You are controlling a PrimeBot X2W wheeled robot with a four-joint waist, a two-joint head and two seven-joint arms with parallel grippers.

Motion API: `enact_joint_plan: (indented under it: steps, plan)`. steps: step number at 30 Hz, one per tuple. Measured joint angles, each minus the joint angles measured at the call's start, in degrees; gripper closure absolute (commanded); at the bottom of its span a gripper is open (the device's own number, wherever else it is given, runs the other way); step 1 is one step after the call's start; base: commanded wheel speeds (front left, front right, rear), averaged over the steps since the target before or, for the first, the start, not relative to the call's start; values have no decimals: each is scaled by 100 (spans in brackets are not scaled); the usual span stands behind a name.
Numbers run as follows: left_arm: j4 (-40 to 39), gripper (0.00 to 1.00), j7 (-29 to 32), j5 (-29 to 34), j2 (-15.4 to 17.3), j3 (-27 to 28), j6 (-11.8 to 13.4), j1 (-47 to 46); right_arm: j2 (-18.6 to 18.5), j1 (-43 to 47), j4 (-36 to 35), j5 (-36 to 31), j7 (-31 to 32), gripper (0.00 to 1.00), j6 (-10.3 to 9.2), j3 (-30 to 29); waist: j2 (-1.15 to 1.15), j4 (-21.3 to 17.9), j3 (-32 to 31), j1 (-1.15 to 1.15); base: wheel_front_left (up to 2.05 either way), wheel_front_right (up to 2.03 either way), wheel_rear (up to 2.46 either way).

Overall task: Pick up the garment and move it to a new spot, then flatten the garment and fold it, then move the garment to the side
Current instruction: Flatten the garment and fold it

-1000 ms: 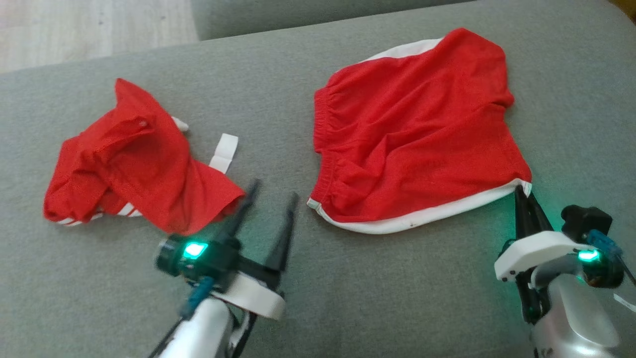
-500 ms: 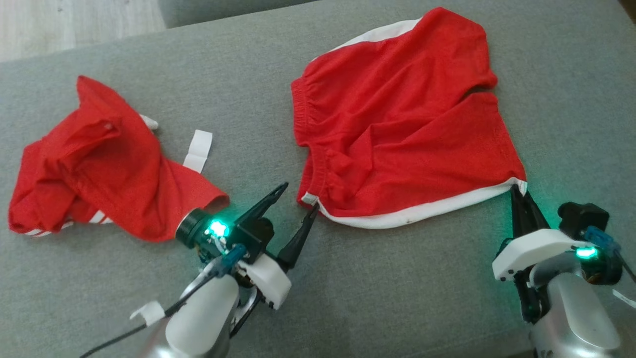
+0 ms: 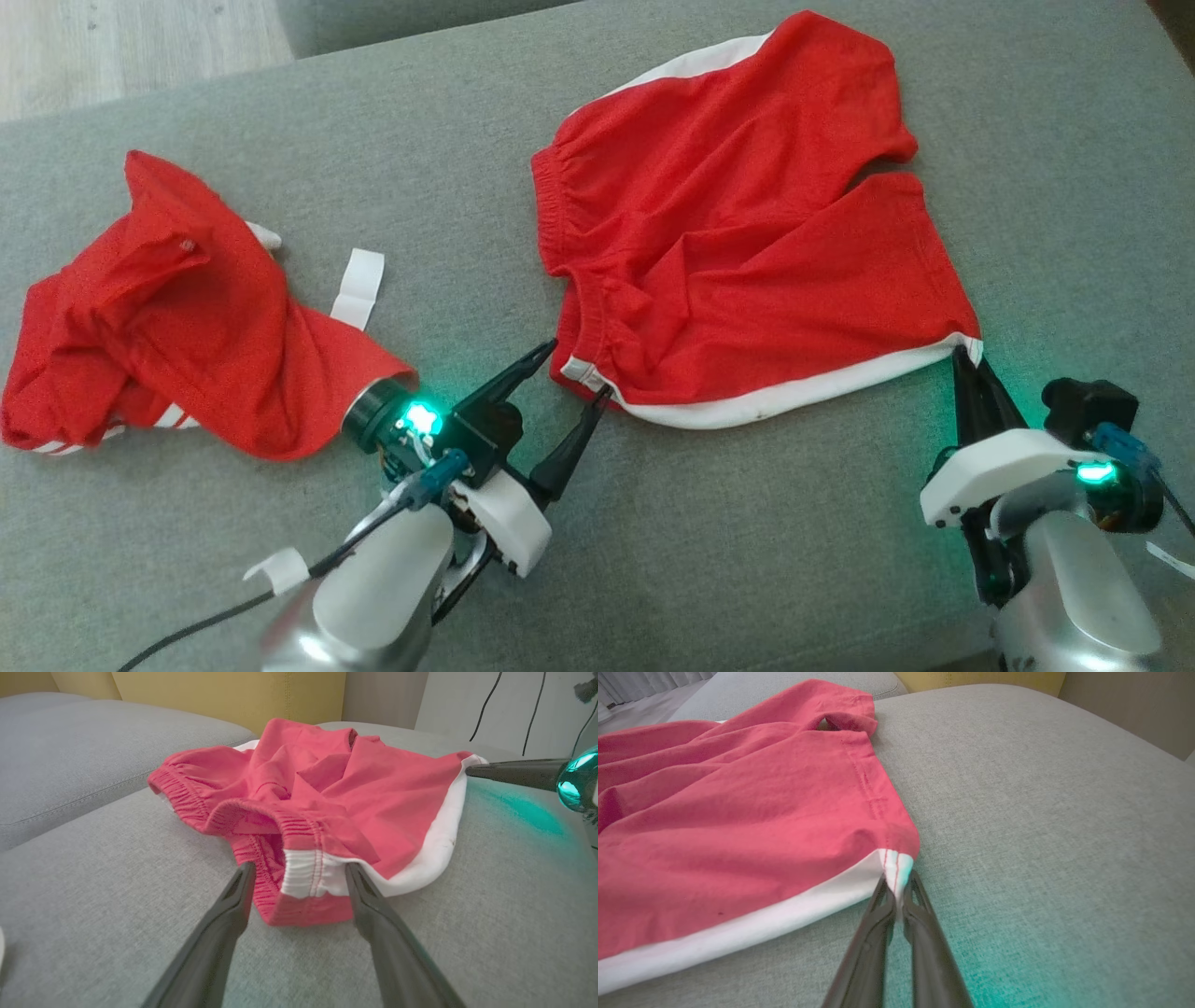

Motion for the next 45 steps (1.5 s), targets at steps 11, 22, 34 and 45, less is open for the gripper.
enact_joint_plan:
  steps: [11, 22, 34, 45]
  plan:
    - [-49, 0, -57, -207, 29, -188, 0, -137, 1, -9, 20, -8, 0, 100, 0, -27, 0, -4, 8, 0, 0, 0, 0]
    - [-46, 100, -105, -345, 42, -347, 0, -224, 1, -30, 41, -57, 0, 100, 0, -32, 0, 9, 25, 0, 0, 0, 0]
    - [109, 0, -90, -409, 77, -399, 2, -288, 1, -108, 54, -56, 0, 100, 0, -43, 0, 19, 38, 0, 0, 0, 0]
    - [242, 100, 63, -538, 85, -573, 1, -291, 1, -108, 82, -48, -1, 100, 0, -34, 0, -1, -16, 0, 0, 0, 0]
